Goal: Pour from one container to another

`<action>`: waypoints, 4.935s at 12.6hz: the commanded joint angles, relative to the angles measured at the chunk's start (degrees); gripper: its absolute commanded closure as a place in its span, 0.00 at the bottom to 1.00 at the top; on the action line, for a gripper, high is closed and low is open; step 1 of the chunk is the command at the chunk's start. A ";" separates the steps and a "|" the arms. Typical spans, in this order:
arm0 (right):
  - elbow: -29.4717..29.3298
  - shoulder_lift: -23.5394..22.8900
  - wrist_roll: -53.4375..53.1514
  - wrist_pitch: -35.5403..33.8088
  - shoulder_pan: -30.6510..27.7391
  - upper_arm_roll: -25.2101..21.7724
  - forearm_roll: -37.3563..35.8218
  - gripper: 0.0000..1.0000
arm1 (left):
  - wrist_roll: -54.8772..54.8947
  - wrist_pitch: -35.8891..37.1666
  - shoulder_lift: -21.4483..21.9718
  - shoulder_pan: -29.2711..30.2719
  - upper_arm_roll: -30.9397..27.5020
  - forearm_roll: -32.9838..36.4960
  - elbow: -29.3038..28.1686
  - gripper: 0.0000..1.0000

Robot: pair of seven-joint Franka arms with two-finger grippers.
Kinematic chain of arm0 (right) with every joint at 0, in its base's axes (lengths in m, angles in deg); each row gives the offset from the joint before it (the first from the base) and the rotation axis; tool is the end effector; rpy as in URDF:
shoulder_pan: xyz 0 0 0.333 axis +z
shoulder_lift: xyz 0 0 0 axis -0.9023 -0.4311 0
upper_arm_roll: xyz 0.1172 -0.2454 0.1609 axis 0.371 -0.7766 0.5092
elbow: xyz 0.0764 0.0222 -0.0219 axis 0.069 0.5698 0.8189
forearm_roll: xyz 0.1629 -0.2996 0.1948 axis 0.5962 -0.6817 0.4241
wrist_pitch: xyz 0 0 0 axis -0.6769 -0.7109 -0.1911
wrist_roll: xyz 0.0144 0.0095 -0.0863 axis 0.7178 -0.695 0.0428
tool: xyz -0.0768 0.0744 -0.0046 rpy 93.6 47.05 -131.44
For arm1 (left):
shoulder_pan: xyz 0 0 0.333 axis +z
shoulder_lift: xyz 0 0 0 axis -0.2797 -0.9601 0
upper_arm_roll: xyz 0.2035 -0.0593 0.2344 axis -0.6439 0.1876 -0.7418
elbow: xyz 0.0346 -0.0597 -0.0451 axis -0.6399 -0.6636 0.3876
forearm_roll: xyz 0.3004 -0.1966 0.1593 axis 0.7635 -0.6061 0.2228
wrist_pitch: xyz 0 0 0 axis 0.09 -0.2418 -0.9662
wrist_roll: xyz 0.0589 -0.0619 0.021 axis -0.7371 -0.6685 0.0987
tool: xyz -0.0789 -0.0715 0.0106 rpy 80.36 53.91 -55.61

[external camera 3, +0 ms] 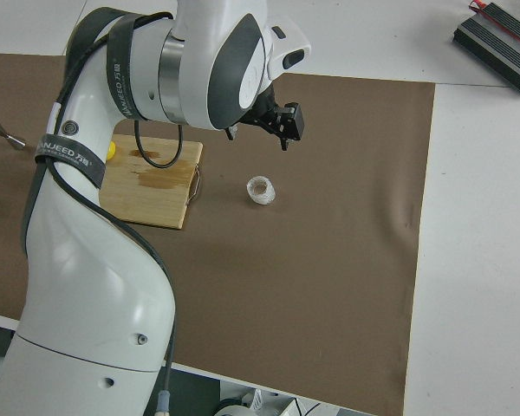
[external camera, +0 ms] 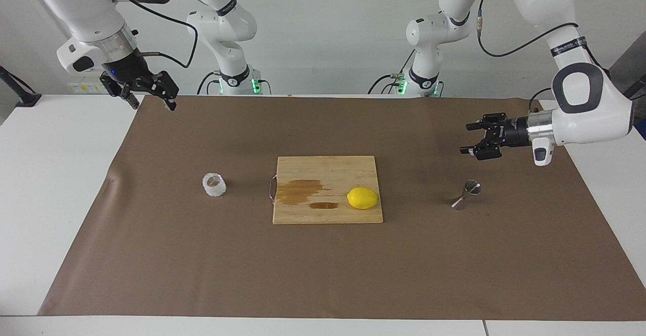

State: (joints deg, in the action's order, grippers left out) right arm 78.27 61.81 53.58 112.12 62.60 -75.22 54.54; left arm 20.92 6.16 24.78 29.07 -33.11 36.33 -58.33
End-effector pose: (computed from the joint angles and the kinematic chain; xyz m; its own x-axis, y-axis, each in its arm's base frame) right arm 0.5371 -0.0439 0.6204 0.9953 -0.0926 -0.0299 -0.0936 -0.9949 -0.0372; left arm 0.5713 0.0309 0.4072 0.2550 0.5261 -0.8113 0.8696 -0.4917 -0.0456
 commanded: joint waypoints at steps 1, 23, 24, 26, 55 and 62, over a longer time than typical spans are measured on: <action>-0.67 -0.04 -0.53 -1.13 -0.25 0.07 0.90 0.00 | -2.16 4.06 -5.60 7.70 7.95 -2.43 4.93 0.00; -0.58 0.05 -0.53 -1.13 -0.16 0.07 0.90 0.00 | -8.13 3.65 -24.42 26.01 31.55 -5.51 20.32 0.00; -0.58 0.05 -0.53 -1.04 -0.25 0.07 0.90 0.00 | -8.13 2.32 -24.85 25.93 31.64 -5.51 21.10 0.00; -0.58 0.05 -0.53 -1.13 -0.25 0.07 0.90 0.00 | -8.13 -0.66 -27.48 25.84 31.55 -5.42 23.56 0.00; -0.58 0.05 -0.53 -1.13 -0.25 0.07 0.90 0.00 | -11.47 -3.93 -35.05 27.16 31.99 1.52 20.41 0.00; -0.67 0.05 -0.53 -1.04 -0.25 0.07 0.90 0.00 | -10.86 -2.88 -35.05 27.77 32.61 1.61 20.06 0.00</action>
State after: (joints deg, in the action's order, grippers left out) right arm 78.25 61.81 53.58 112.12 62.60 -75.21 54.54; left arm 10.59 2.29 -9.88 56.01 -1.10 37.23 -38.31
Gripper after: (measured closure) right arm 0.000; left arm 0.000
